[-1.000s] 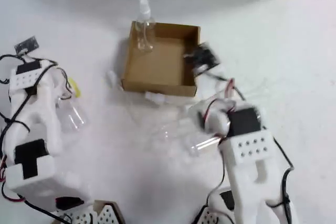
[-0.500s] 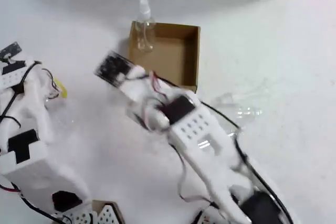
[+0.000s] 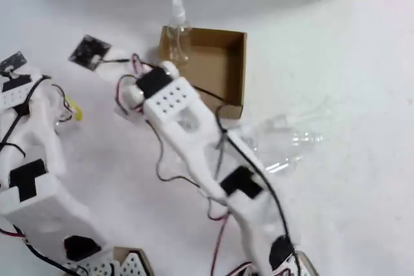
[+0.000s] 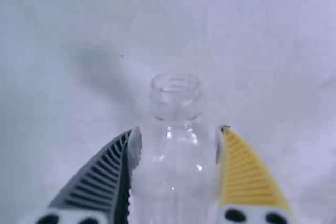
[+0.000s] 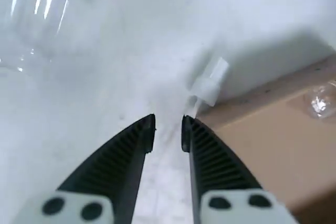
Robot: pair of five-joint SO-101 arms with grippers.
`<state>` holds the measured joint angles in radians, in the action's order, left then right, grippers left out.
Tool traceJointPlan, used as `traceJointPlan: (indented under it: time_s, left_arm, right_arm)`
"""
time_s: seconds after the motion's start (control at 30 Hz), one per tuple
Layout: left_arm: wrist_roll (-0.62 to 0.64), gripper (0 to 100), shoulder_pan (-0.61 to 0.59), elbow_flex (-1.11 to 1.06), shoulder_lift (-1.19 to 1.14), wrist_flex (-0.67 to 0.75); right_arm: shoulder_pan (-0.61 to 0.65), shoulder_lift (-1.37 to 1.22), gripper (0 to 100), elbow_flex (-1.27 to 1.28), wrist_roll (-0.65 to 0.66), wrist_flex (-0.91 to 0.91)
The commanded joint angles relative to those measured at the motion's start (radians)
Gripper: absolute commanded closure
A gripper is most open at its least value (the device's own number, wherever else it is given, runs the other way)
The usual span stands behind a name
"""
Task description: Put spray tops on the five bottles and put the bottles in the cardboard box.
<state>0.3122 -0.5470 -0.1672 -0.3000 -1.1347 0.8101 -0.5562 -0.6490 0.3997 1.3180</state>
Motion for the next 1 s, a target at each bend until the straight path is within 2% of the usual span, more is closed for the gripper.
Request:
traceJointPlan:
  time_s: [0.0, 0.07, 0.23, 0.5, 0.67, 0.97]
  left_arm:
    - [0.009, 97, -0.008, 0.044, 0.005, 0.028]
    - [0.009, 97, -0.008, 0.044, 0.005, 0.028]
    - [0.009, 97, -0.004, 0.044, 0.004, 0.029]
    - [0.006, 97, -0.002, 0.043, 0.004, 0.029]
    - [0.006, 97, -0.002, 0.043, 0.004, 0.029]
    - [0.005, 97, 0.008, 0.005, 0.002, 0.075]
  right_arm:
    - [0.012, -0.116, 93.2, -0.199, 0.009, 0.021]
    - [0.007, -0.185, 93.2, -0.281, -0.002, 0.018]
    - [-0.022, -0.297, 93.1, -0.494, -0.158, 0.064]
    - [-0.033, -0.426, 92.5, -0.606, -0.16, 0.105]
    - [-0.041, -0.483, 85.5, -0.623, -0.158, 0.091]
    - [-0.042, -0.524, 86.8, -0.646, -0.158, 0.087]
